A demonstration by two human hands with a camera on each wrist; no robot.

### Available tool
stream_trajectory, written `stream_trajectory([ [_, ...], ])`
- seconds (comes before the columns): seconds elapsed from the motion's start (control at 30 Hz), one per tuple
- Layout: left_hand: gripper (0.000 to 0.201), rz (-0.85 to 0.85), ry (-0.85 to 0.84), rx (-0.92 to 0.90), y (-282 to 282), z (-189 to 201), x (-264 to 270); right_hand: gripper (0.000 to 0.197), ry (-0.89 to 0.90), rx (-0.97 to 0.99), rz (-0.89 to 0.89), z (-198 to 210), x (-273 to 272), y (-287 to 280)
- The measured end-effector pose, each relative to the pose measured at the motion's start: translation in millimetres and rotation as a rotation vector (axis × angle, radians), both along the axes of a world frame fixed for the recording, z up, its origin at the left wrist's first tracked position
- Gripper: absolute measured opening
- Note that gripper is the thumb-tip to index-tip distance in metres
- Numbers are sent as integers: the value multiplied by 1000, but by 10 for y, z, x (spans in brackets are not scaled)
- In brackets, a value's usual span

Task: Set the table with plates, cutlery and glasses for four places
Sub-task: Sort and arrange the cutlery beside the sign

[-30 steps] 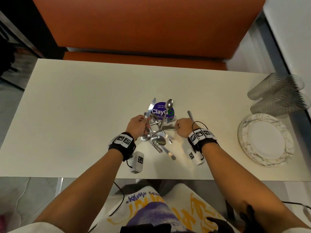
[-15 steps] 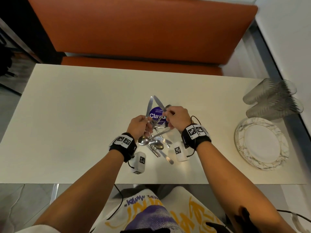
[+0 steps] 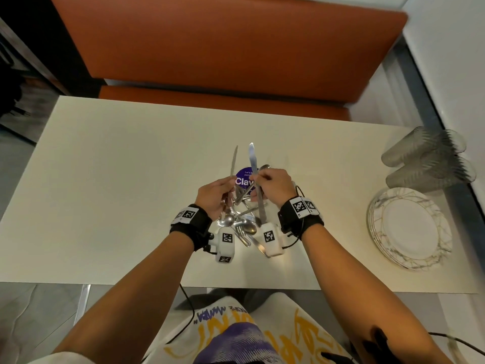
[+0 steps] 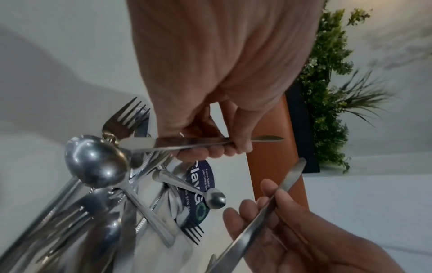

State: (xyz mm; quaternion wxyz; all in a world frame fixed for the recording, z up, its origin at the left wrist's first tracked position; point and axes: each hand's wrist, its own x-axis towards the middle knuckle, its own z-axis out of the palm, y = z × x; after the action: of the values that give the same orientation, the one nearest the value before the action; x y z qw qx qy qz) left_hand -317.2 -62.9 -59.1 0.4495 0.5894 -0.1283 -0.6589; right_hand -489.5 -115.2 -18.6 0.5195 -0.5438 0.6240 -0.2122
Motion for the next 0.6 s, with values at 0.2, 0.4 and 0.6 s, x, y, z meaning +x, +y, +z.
stream_trajectory([
  [0.2,23,-4,67,-23,-15,121,-89,8,-14,-31,-57,-30,120,-26],
  [0.4,24,-30,128,-24,26,131,-200,19,87,-79,-108,-203,185,8],
  [0.6,26,-33,-27,-74,87,6,-248,14,176,-106,-36,-170,175,-40],
])
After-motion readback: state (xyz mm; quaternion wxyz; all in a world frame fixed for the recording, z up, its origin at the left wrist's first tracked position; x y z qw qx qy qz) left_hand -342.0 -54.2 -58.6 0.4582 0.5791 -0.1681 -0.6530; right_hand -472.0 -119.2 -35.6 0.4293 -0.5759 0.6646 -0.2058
